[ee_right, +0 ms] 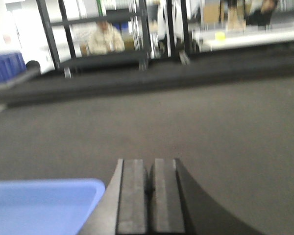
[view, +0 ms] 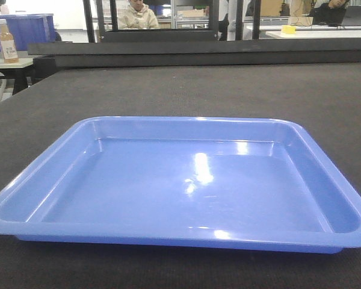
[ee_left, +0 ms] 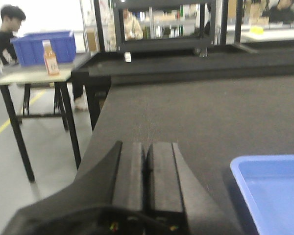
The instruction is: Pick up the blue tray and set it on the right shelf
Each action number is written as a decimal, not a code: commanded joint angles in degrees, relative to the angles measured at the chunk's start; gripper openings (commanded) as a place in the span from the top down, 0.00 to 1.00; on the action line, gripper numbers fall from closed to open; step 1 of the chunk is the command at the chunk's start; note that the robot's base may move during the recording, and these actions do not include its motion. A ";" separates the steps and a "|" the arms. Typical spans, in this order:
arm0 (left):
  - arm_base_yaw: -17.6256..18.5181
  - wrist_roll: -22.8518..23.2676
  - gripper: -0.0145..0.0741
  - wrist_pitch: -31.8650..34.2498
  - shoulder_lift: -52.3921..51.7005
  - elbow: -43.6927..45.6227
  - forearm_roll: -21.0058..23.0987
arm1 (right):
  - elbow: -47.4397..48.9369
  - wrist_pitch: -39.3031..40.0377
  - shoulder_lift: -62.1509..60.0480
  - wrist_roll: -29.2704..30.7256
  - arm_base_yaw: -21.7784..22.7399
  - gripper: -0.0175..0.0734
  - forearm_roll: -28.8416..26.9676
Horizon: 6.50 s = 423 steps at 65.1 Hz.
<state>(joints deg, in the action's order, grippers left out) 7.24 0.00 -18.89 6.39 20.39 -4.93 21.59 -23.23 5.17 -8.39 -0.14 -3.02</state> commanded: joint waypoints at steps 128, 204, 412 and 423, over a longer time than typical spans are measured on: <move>19.35 15.15 0.78 -32.86 86.85 51.95 8.14 | 46.43 -31.85 85.03 -24.51 -19.80 0.74 1.68; 18.63 15.15 0.47 -32.65 91.69 51.95 8.05 | 46.43 -31.15 90.65 -24.75 -22.05 0.26 1.25; 28.80 40.27 0.79 -48.14 65.73 41.98 0.10 | 46.11 -45.07 73.50 -35.55 -34.53 0.52 9.85; 32.34 43.42 0.79 -48.42 63.84 38.39 -1.52 | 42.34 -45.44 68.02 -39.02 -38.21 0.52 9.80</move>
<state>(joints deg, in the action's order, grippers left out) 37.98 40.89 -66.65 72.01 58.62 -3.65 64.13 -68.04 77.85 -44.51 -37.04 4.14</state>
